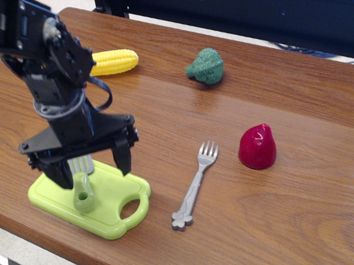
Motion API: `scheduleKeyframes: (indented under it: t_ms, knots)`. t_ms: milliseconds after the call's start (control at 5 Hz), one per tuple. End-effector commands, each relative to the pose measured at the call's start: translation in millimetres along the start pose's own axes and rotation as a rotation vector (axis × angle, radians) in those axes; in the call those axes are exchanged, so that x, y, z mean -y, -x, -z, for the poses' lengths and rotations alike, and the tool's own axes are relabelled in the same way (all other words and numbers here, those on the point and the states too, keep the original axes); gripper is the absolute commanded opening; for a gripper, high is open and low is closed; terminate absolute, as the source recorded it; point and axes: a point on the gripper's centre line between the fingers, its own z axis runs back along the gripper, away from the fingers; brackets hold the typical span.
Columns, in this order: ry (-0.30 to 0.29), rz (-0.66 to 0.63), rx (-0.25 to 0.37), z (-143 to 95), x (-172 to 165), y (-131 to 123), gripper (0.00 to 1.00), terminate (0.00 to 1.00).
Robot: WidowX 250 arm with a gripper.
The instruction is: Put spatula on cutting board
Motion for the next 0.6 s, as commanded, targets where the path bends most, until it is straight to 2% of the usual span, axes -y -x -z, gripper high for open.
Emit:
scheduleKeyframes:
  t_ms: [0,200,400]
  knots:
    - [0.043,0.021,0.064,-26.9,8.2,-8.3,1.00,0.00]
    - [0.043,0.021,0.064,-26.9,8.2,-8.3,1.00,0.00]
    - [0.043,0.021,0.064,-26.9,8.2,-8.3,1.00,1.00]
